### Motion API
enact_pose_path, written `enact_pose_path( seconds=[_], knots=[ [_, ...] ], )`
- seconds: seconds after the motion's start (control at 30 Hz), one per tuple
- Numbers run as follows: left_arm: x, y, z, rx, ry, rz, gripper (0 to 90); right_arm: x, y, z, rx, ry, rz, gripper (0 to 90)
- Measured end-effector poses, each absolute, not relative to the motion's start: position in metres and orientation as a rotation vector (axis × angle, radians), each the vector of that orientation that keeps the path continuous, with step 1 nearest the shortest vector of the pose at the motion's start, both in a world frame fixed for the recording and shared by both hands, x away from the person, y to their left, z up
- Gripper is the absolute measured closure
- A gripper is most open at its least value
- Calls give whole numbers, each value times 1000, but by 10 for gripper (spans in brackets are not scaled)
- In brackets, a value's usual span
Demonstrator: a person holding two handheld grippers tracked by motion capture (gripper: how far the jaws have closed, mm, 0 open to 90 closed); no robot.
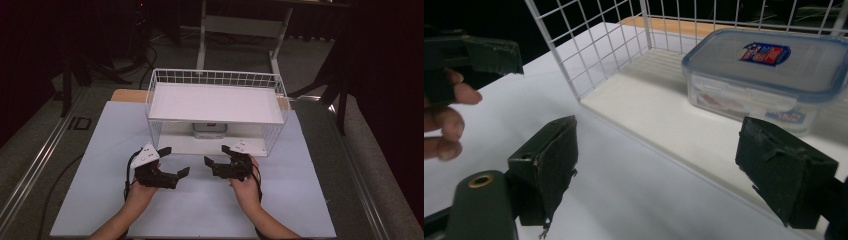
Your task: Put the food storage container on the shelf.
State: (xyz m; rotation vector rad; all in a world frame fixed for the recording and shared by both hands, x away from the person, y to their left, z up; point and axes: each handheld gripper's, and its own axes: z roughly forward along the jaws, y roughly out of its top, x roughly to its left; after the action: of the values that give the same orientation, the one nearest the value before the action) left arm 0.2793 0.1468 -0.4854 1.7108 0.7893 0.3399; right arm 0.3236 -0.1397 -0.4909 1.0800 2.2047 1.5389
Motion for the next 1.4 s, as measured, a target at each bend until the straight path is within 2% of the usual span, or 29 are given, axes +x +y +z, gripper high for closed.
enact_pose_path(
  seconds=[1.0, 1.4],
  knots=[
    [246, 199, -490, 1717, 837, 340, 23, 273, -228, -475, 1060, 2161, 1512, 167],
    [235, 219, -497, 1752, 855, 388, 23, 256, -257, -478, 1063, 2149, 1491, 170]
  ],
)
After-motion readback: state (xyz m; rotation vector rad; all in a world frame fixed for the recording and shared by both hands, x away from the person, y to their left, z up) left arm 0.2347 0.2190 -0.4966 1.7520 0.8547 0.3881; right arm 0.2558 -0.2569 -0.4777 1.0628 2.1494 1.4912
